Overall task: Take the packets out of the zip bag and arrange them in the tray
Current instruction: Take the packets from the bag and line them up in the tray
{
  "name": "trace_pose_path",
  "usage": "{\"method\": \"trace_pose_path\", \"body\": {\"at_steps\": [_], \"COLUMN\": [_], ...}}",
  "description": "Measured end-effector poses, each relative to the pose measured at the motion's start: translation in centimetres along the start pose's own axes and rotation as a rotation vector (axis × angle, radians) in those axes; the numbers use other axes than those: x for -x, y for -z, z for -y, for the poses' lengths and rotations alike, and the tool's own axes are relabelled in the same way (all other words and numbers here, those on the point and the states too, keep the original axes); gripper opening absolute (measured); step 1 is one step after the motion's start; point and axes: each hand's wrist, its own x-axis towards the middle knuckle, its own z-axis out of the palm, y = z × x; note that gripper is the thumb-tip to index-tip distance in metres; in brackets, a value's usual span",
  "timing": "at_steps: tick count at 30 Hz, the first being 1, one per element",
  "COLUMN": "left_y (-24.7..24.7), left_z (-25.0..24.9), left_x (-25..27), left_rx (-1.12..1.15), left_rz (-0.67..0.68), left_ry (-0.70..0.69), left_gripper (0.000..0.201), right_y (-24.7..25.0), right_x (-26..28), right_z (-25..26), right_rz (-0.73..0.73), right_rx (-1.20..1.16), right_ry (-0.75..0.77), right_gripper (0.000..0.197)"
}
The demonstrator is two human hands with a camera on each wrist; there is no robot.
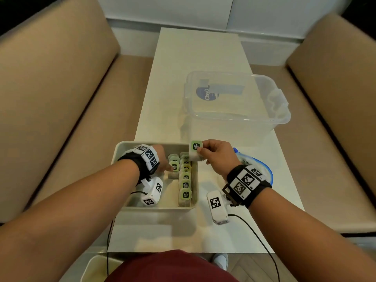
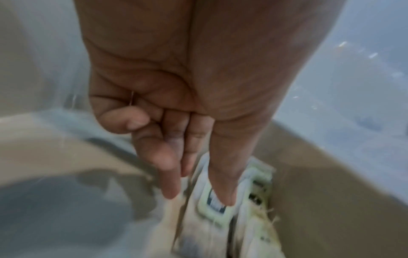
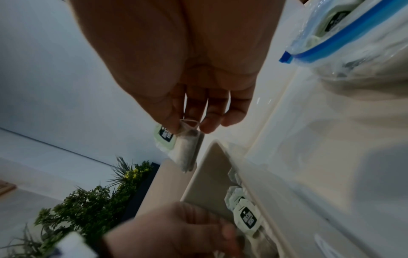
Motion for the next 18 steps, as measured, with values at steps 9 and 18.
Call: {"method": "trace_pose_path", "body": {"at_steps": [9,18], "left_y": [5.2,5.0], "left_z": [-1.3,-0.5], "left_x": [5.9,5.7], "left_rx": [0.431,0.211], "left_rz": [-0.278,-0.278], "left_ry": [-0.392,-0.335], "left_gripper": [0.011,0.007], "right_y": [-1.8,-1.3], "right_x": [-0.6,-1.6], "right_z": [1.8,1.0], "right_rz": [0.135,0.133], "right_rx": [0.136,0.431], "right_ry": [0.075,0.161], "right_gripper": [0.007,0.022]}}
